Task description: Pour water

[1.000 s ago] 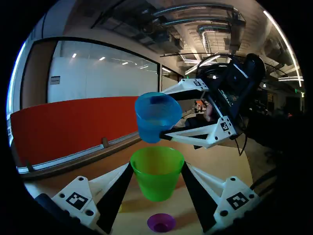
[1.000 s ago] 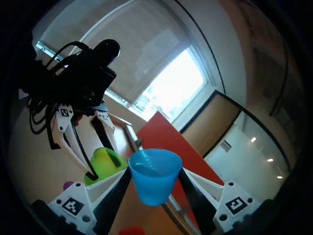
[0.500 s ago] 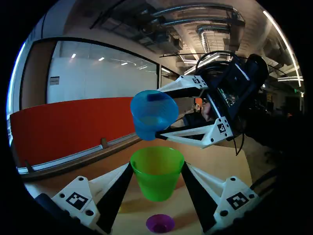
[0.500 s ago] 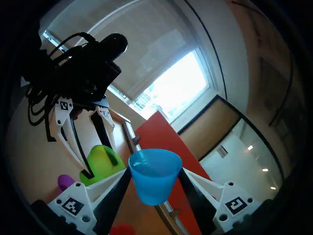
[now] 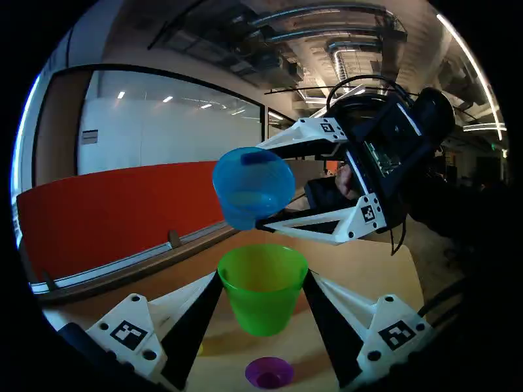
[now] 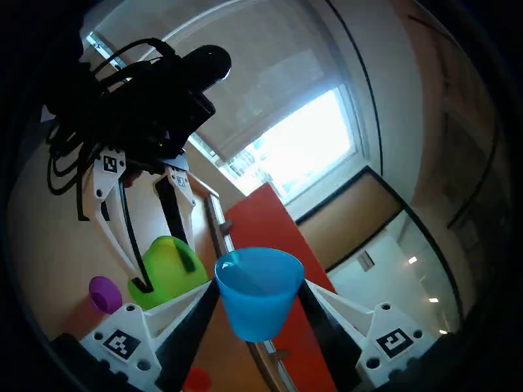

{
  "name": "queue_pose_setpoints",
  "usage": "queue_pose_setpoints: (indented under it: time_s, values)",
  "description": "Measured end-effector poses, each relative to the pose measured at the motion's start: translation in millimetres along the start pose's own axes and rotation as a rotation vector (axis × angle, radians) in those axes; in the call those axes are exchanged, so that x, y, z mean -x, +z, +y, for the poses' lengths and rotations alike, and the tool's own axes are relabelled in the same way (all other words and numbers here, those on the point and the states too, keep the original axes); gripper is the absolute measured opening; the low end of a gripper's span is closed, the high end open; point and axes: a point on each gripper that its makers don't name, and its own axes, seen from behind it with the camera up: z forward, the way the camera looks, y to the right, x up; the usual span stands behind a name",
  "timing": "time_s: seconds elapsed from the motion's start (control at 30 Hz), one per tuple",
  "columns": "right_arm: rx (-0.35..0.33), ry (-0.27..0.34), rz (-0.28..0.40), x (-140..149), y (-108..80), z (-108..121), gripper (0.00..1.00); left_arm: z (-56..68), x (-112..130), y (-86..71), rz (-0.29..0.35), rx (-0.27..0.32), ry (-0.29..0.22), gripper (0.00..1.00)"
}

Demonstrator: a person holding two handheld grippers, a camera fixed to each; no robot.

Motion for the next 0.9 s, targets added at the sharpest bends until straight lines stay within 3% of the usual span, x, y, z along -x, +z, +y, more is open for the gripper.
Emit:
queue_pose_setpoints:
  time_s: [0.9]
  values:
    - [-0.014, -0.145, -0.016, -4.5, 1.8, 0.9, 0.89, 0.4, -1.8, 2.5, 0.002, 0.001, 0.004, 0.87]
